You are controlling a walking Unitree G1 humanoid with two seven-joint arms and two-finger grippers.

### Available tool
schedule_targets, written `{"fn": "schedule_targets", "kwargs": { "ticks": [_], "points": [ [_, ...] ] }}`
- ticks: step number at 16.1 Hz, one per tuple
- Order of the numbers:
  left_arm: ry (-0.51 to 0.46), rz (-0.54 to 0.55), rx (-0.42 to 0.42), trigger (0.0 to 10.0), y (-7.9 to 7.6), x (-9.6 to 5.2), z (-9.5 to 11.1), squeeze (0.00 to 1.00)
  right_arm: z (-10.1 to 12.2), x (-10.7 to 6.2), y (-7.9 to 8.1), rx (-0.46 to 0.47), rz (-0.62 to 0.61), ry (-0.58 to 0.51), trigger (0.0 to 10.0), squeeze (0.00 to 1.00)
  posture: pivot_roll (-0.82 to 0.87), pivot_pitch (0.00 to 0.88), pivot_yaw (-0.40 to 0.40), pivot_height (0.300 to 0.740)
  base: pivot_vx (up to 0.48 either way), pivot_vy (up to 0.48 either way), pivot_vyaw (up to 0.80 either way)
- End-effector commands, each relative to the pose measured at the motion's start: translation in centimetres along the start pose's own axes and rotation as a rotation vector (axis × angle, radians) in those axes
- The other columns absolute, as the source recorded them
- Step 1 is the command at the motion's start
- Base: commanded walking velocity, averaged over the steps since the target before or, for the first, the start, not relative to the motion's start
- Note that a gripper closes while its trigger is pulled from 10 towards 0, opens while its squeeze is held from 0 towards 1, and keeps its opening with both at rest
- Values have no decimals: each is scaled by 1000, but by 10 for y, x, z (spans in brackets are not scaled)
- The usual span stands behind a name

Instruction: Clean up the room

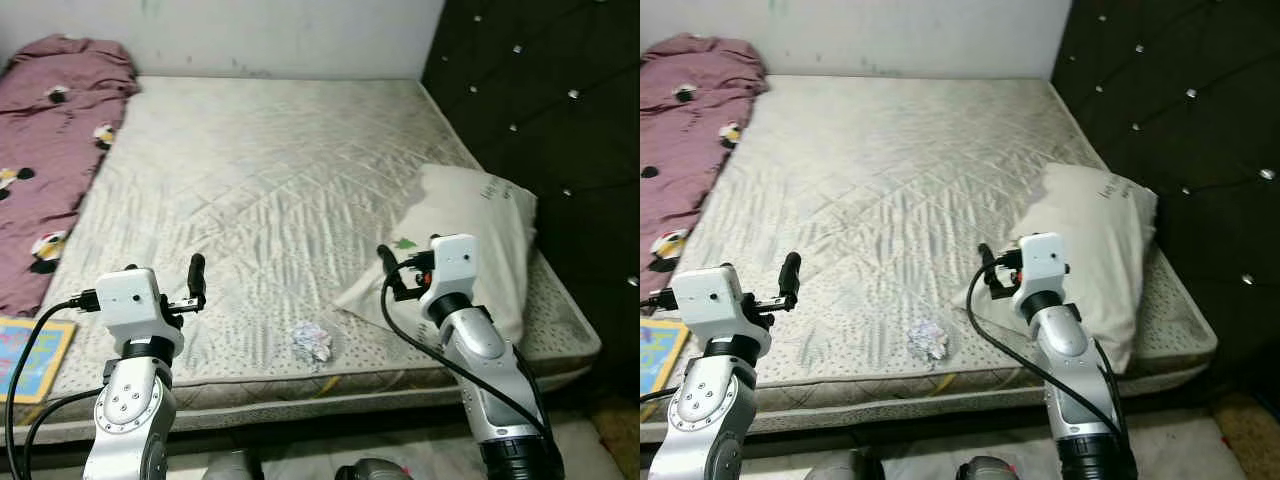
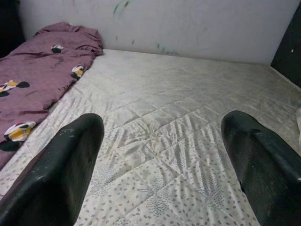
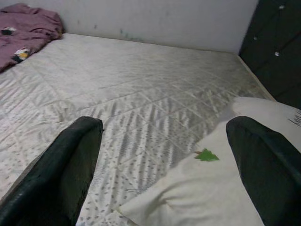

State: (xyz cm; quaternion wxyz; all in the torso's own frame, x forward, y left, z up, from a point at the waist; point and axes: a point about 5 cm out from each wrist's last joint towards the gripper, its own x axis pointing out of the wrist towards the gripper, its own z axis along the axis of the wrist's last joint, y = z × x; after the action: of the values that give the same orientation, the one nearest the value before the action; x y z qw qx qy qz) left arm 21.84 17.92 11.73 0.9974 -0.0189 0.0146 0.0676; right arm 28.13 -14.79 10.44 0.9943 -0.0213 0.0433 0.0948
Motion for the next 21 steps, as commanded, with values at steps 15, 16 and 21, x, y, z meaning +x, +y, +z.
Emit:
{"fn": "schedule_targets", "kwargs": {
  "ticks": [15,16,21],
  "points": [
    [-30,75,103,10000,7,2,-1,0,2,1,1,1,17,-4,10000,0,-19,29,-61,619,0,0,0],
    [-29,78,100,10000,7,2,-2,0,2,2,1,1,20,-4,10000,0,-19,29,-61,604,0,0,0],
    [-13,97,104,10000,8,4,-3,0,1,4,5,-5,46,6,10000,0,-22,43,-61,569,0,0,0]
  ]
}}
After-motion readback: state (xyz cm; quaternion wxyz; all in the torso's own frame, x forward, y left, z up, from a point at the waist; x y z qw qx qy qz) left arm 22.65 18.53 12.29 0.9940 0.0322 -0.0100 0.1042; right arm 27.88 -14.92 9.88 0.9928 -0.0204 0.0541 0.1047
